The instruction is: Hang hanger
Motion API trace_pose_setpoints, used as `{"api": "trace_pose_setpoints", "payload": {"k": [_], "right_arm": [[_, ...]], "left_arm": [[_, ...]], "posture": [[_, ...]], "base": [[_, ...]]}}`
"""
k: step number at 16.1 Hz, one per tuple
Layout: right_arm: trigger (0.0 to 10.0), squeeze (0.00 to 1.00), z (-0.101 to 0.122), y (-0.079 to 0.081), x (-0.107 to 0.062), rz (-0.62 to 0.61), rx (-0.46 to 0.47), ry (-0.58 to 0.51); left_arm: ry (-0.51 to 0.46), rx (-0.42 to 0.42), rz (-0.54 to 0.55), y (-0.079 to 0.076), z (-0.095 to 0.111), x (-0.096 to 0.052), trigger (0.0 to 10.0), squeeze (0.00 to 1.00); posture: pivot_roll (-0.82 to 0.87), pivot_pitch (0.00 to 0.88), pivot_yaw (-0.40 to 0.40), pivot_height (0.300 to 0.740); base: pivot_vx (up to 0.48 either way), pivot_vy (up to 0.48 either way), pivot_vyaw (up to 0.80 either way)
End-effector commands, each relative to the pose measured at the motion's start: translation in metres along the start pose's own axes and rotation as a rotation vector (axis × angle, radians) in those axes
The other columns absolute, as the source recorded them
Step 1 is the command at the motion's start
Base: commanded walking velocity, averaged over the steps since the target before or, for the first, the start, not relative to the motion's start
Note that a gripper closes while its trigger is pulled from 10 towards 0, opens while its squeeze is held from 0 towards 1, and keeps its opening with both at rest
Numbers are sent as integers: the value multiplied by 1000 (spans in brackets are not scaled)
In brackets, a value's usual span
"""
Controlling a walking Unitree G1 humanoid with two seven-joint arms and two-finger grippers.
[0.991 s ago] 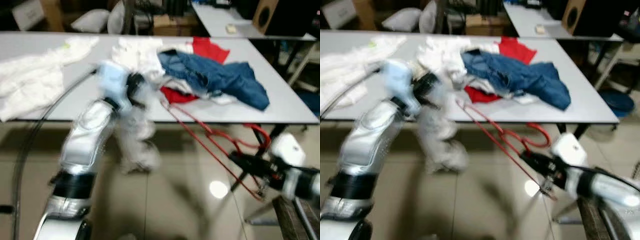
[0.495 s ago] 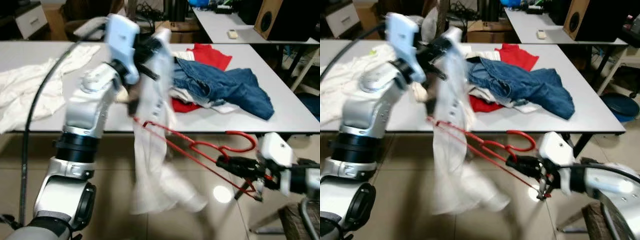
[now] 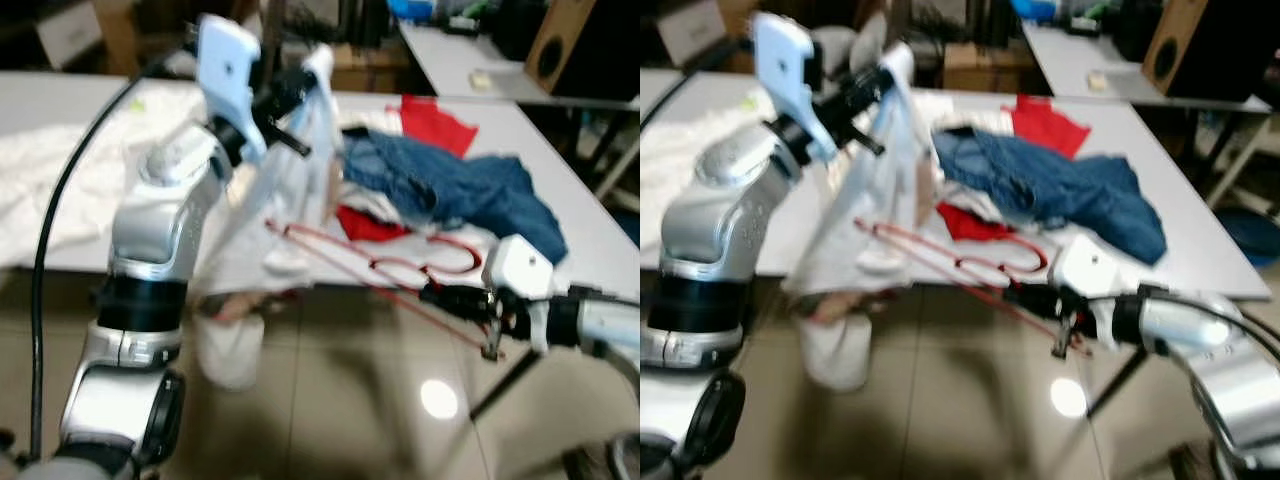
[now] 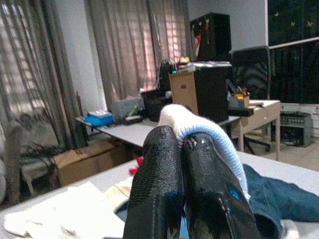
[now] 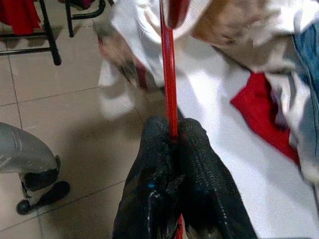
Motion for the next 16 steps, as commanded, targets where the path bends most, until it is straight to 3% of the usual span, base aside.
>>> {"api": "trace_pose_setpoints", "payload": {"k": [1, 5, 6, 7, 8, 9, 10, 11, 12, 13, 16], "right_arm": [[10000, 0, 7, -1, 4, 22, -38, -15], [10000, 0, 8, -16, 15, 32, -102, 18], [10000, 0, 16, -39, 20, -73, -128, 6], [10000, 0, 27, -72, 24, -244, -170, 7], [10000, 0, 48, -116, 19, -502, -237, -18], [10000, 0, 56, -128, 15, -591, -259, -38], [10000, 0, 108, -165, -20, -893, -275, -285], [10000, 0, 141, -177, -50, -1048, -284, -484], [10000, 0, 151, -178, -57, -1064, -308, -543], [10000, 0, 158, -173, -57, -992, -335, -583], [10000, 0, 130, -146, -14, -674, -375, -488]], "left_arm": [[-43, 7, 9, 3, 14, -3, 10000, 0], [-83, -2, -69, -12, 27, 0, 10000, 0], [-101, -1, -87, -14, 34, 3, 10000, 0], [-126, -1, -103, -17, 42, 5, 10000, 0], [-162, -1, -115, -18, 52, 8, 10000, 0], [-174, -1, -117, -19, 56, 9, 10000, 0], [-223, -1, -113, -17, 70, 10, 10000, 0], [-256, -2, -104, -15, 80, 9, 10000, 0], [-267, -4, -94, -14, 83, 8, 10000, 0], [-277, -3, -72, -11, 86, 6, 10000, 0], [-232, -20, -28, -5, 73, -1, 10000, 0]], "posture": [[32, 0, -33, 740], [33, 0, -34, 740], [36, 0, -37, 740], [42, 0, -43, 740], [48, 0, -52, 740], [48, 0, -52, 740], [54, 0, -64, 740], [53, 0, -70, 740], [53, 0, -70, 740], [51, 0, -73, 740], [47, 0, -71, 740]], "base": [[390, 0, 0], [384, 0, 0], [386, 0, 0], [386, 0, 0], [386, 0, 0], [386, 0, 0], [382, 0, 0], [386, 0, 0], [382, 0, 0], [390, 0, 0], [382, 0, 0]]}}
Point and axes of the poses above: a point about 5 cm out from each wrist's last joint towards the gripper, its own x axis pointing out of the wrist towards the gripper, its own z axis along the axis of the wrist's last joint, y = z × x, the point moved 1 cm from there along x, pointing out of the wrist towards the gripper
